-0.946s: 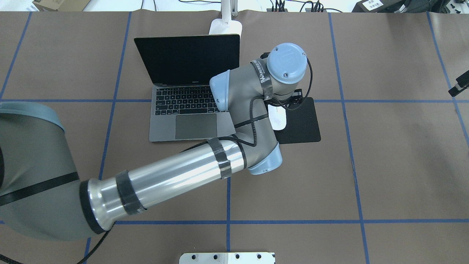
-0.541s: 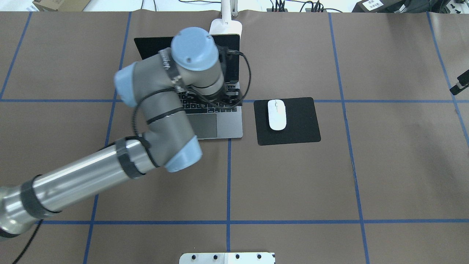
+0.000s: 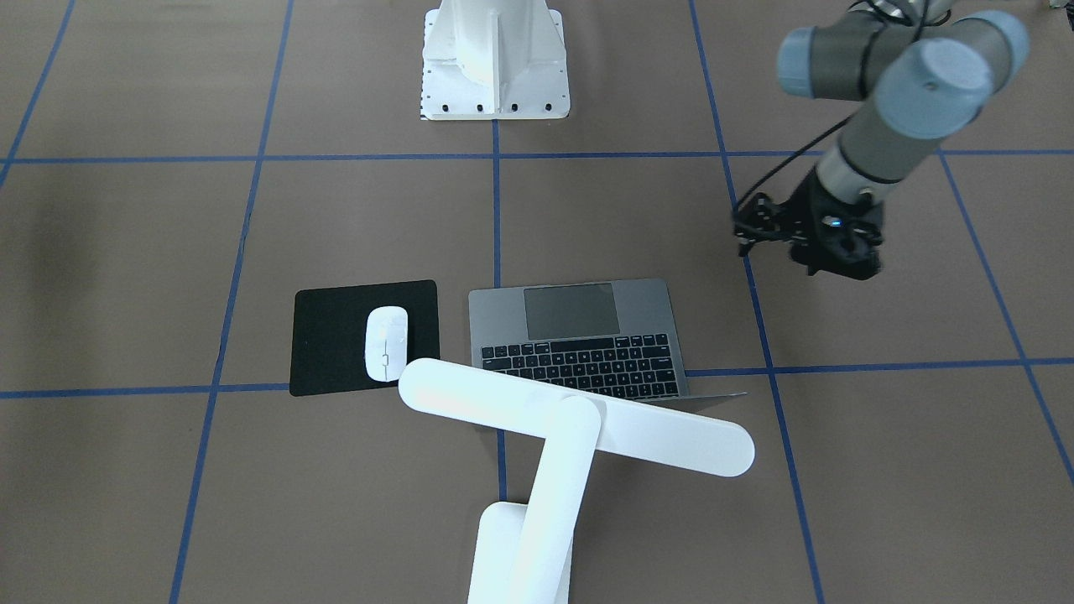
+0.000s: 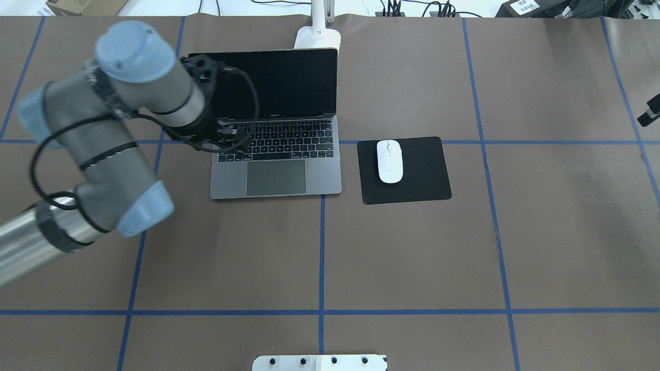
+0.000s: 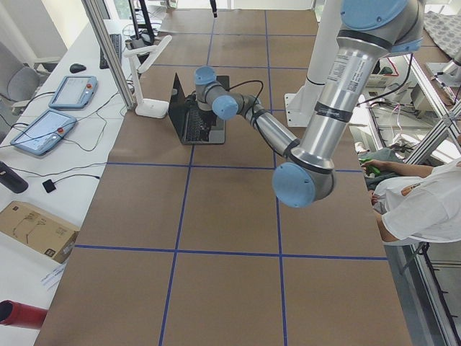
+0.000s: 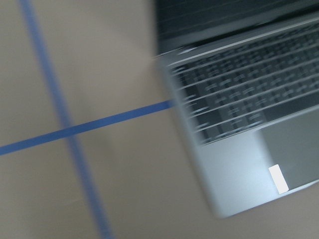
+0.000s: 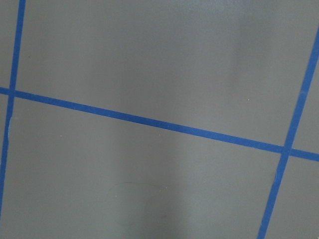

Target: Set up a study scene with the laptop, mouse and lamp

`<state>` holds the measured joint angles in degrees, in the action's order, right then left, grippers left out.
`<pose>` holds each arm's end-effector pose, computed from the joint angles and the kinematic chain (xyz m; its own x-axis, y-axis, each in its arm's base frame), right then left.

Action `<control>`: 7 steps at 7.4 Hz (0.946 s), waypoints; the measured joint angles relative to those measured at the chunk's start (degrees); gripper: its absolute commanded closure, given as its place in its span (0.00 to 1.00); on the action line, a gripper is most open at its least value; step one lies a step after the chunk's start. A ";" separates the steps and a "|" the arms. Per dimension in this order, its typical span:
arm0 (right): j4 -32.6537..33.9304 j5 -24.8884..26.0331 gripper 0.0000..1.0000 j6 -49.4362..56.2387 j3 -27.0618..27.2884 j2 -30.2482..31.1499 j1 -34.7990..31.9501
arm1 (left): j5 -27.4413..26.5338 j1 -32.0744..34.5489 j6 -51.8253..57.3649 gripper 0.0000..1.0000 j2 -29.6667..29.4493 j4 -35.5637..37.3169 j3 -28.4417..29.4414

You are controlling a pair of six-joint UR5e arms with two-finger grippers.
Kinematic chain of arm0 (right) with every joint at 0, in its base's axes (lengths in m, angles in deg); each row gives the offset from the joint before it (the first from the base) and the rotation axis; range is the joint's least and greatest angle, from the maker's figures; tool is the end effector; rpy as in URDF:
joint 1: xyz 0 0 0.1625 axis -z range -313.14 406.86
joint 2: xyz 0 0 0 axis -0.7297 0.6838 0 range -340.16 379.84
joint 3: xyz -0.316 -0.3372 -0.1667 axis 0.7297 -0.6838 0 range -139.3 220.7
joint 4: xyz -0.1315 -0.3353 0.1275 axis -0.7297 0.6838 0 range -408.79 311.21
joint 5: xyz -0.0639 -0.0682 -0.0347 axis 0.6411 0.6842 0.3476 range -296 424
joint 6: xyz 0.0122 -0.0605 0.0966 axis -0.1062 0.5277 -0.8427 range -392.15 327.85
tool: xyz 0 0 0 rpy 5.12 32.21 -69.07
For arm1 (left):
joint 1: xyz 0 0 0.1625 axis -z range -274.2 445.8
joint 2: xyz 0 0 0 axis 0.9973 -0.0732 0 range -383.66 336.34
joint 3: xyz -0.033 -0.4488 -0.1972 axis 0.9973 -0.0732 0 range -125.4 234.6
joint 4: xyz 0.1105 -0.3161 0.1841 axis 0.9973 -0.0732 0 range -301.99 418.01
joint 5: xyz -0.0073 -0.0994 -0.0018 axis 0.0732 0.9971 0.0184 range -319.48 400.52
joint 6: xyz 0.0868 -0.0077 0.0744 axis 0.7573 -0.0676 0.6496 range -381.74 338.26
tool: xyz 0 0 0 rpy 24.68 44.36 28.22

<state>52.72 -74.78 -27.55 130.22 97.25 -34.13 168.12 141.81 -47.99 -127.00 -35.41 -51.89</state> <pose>-0.0408 -0.5581 0.6413 0.6350 -0.1898 0.7489 0.2082 0.9755 0.0707 0.2589 -0.4973 0.4837 0.6283 0.3393 -0.7001 -0.2116 0.9405 0.2659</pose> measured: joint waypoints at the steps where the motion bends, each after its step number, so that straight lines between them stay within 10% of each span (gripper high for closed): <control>1: 0.00 0.36 0.01 -0.25 -0.01 -0.10 -0.38 | 2.09 6.47 10.58 0.00 5.59 -0.07 0.58; 4: 0.00 0.63 0.01 -0.34 0.03 0.24 -2.05 | 9.01 25.15 36.42 0.00 10.53 0.06 14.62; 7: 0.00 3.06 0.01 -0.41 0.00 0.80 -2.26 | 10.14 30.67 34.41 0.00 9.39 0.68 18.90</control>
<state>52.72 -71.72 -27.96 130.23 98.05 -36.39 178.27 172.47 -13.58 -117.60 -34.73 -32.99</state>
